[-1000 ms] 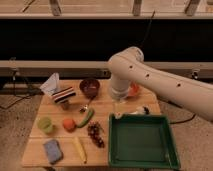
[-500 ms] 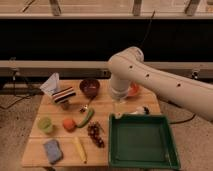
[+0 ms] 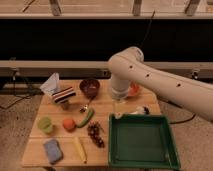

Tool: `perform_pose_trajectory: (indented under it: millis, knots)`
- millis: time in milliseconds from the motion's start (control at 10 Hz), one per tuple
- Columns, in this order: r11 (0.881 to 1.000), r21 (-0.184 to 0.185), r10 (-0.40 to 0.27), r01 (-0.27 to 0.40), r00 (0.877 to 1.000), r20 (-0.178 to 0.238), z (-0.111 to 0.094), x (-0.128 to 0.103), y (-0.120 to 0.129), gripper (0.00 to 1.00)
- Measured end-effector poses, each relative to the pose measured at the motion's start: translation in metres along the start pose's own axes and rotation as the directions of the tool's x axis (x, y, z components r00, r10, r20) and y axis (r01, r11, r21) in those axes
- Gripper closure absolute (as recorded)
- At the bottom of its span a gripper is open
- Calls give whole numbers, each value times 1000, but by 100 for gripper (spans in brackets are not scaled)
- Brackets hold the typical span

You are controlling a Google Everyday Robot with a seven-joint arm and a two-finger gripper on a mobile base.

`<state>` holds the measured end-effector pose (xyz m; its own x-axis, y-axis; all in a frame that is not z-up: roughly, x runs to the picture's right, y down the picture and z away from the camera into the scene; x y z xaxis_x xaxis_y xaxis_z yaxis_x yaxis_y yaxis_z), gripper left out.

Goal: Place grapes in tray

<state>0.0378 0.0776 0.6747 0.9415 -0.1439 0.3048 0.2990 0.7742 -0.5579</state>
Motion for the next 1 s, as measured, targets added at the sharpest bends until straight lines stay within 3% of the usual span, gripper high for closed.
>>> perform_pose_trajectory:
  millis: [300,500,1000]
  knots:
    - [999,0,-44,44,999,25,8,-2,-3,20]
    - [991,-6,-131,132,989,70,38,-27,-16,20]
    - [953,-32,-292,301,942,166,115,-84,-36,20]
